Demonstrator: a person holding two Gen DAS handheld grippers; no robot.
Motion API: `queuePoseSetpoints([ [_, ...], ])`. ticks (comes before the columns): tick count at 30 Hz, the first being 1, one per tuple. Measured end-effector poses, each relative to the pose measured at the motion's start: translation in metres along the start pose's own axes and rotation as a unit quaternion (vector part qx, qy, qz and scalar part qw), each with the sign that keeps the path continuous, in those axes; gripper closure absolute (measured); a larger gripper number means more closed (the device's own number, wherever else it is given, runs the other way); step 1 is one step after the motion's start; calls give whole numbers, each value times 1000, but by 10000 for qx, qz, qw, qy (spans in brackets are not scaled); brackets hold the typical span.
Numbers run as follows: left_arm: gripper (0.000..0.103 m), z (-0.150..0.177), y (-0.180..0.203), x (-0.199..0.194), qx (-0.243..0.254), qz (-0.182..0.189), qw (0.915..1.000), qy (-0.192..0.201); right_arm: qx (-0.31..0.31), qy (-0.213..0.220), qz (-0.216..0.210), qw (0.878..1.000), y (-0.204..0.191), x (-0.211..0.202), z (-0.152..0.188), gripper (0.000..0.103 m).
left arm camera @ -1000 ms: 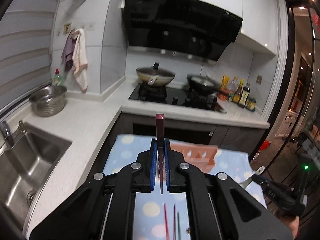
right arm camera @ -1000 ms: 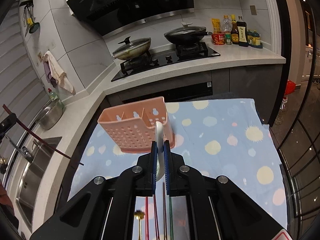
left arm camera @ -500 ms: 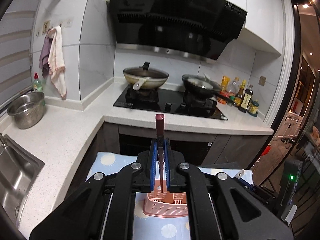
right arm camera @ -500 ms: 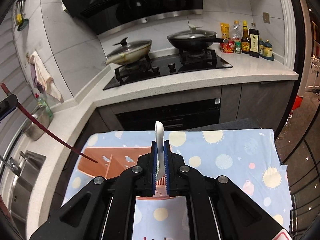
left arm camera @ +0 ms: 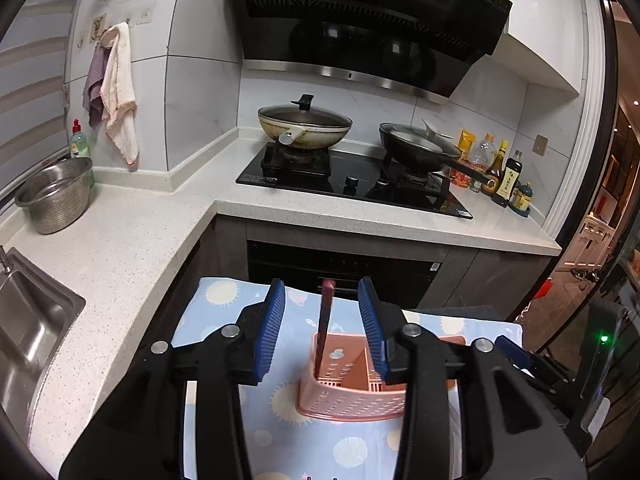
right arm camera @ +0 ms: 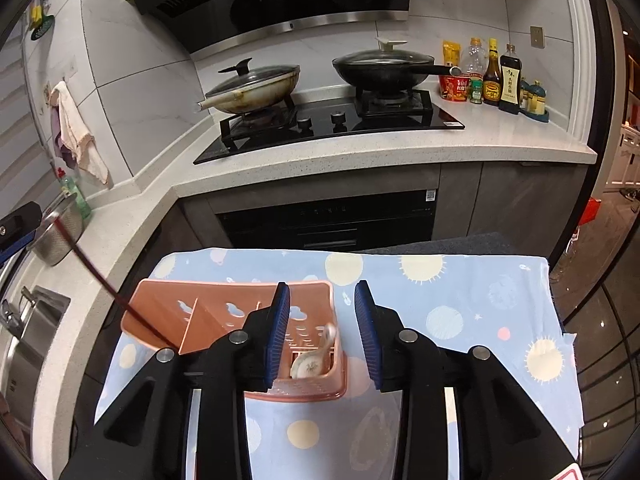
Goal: Organize utensils
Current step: 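Open the left tool over the basket while the right tool releases the spoon into it, then move both open tools back down to the chopsticks on the cloth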
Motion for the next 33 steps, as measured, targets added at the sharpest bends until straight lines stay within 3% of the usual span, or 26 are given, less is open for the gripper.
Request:
queuePoseSetpoints([
  [6,64,8,-7,-25,17,-76,10000,-1,3,81,13,10000,4,-33,9,70],
  [12,60,41,-23,-59,35,-211,9997,-131,-57,-5,11,10000,8,-75,45,69],
  [19,60,115,-42,-95,110,-296,9978,-586,8,-303,78,9995,17,-124,123,69],
  [24,60,182,-53,-113,29,-271,9934,-1117,-5,-647,194,9977,20,-149,187,69],
  [33,60,273,-60,-133,-21,-345,9851,-1686,-334,-1209,261,9918,3,-168,292,69],
])
Point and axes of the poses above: each gripper's, at about its wrist camera, not at the fingertips, and x roughly the way its jaws point, y to its right, z to its underside, the point moved 1 cm from there along x, roughly the way its jaws point, and after that the axes turned 5 degrees about -x, right-handed, at the moved point
